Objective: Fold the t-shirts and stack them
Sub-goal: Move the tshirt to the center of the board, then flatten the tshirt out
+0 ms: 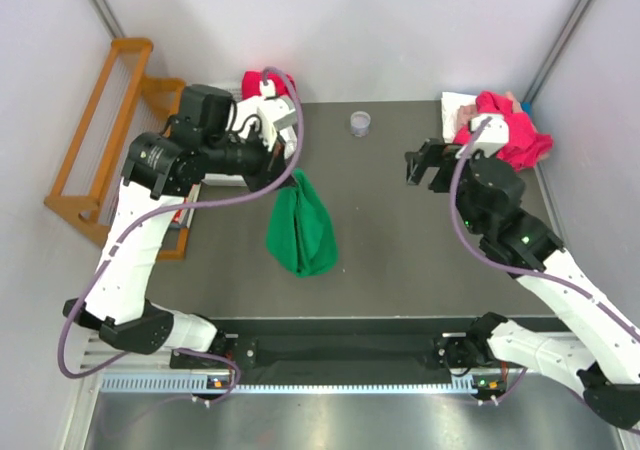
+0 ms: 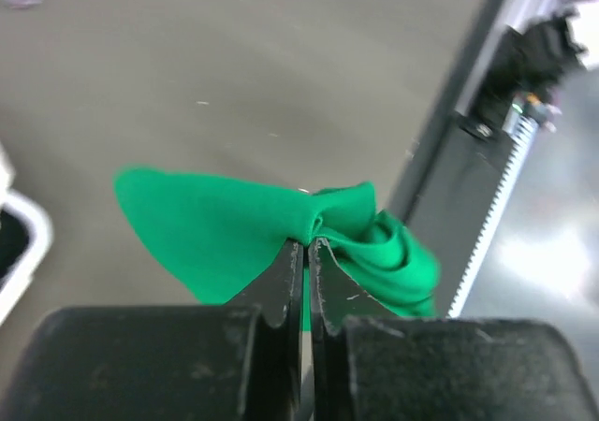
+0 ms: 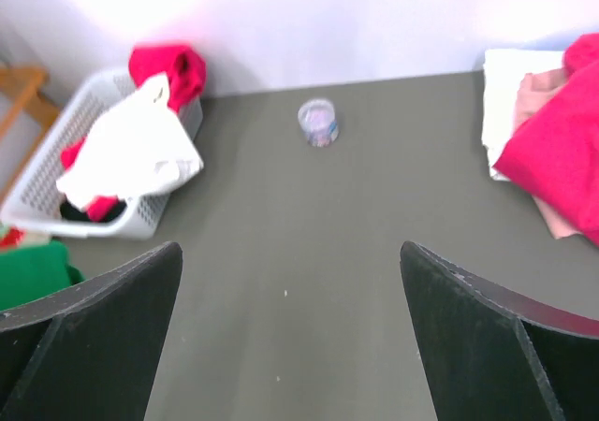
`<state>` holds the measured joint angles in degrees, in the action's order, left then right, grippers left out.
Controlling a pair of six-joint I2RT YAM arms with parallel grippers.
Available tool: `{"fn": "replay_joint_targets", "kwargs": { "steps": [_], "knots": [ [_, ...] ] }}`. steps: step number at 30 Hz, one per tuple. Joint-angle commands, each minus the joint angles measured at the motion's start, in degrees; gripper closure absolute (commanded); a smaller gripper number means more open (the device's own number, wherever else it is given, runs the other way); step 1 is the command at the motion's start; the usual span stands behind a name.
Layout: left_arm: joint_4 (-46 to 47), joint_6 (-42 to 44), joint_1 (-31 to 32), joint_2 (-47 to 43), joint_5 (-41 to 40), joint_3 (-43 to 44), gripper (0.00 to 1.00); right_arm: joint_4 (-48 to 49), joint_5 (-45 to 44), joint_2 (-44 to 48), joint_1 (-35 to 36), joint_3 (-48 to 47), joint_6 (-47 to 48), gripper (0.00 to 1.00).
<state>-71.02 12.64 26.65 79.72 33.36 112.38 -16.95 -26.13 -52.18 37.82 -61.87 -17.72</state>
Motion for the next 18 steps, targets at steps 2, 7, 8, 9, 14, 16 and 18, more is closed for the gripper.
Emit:
{"fn": "replay_joint_targets", "kwargs": {
  "steps": [2,7,8,9,14,16,18],
  "knots": [
    [-1.31,2.91,5.24,3.50,6.18,3.11,0.88,1.04,-2.44,1.73,-1.17,0.16,-2.41,0.00],
    [-2.46,5.11,15.08,9.91,3.12,3.73,0.58,0.69,-2.70,2.70,-1.17,1.92,-3.55,0.00],
    [-2.10,4.94,15.88,10.88,3.11,3.81,0.54,0.78,-2.79,2.88,-1.17,2.01,-3.55,0.00],
    [-1.58,4.67,16.41,11.76,3.63,4.25,0.49,0.60,-2.70,2.70,-1.17,2.01,-3.55,0.00],
    [-0.26,3.09,14.14,14.50,3.81,8.55,0.43,0.69,1.68,0.95,-1.17,1.05,-2.77,0.00],
    [1.66,1.16,6.43,12.31,9.33,8.91,0.45,-0.97,8.96,-2.81,-1.17,-1.22,-0.75,0.00],
    [4.21,-2.16,-4.87,8.46,11.89,7.08,0.48,-6.14,17.81,-6.42,-1.09,-3.34,0.57,0.00]
  ]
}}
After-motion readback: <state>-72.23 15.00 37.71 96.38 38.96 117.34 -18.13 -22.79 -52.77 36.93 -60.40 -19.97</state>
